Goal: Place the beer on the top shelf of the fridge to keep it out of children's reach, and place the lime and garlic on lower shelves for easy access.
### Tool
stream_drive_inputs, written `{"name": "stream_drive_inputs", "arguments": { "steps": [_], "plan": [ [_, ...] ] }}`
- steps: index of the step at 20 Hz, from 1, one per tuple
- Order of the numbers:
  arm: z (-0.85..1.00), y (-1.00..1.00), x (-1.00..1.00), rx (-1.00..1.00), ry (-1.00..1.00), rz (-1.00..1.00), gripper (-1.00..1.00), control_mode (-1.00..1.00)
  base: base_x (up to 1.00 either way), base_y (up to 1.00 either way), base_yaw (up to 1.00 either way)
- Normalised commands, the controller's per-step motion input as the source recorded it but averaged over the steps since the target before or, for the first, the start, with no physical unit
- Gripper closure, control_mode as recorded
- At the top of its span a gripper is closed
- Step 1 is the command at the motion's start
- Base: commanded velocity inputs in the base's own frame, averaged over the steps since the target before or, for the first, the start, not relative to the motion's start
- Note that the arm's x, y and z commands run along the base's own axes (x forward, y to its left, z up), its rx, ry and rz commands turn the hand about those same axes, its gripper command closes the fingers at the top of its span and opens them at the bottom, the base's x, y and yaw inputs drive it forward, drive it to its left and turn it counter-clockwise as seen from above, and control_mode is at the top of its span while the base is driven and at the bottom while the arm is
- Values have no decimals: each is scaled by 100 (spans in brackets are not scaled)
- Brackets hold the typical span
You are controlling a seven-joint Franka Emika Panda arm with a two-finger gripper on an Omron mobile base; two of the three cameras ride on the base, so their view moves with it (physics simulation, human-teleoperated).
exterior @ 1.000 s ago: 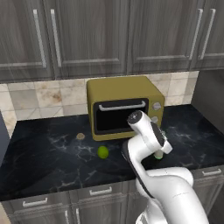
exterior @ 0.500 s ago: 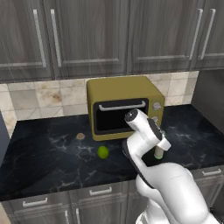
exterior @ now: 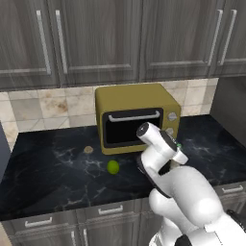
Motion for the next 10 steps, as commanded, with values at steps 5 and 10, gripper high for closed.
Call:
{"name": "stream_drive_inputs", "arguments": {
  "steps": [5, 10],
  "plan": [
    [-24, -17, 27, -3, 8, 0, -100, -100, 0, 0, 0],
    [-10, -3, 25, 0, 3, 0, -100, -100, 0, 0, 0]
  ]
}}
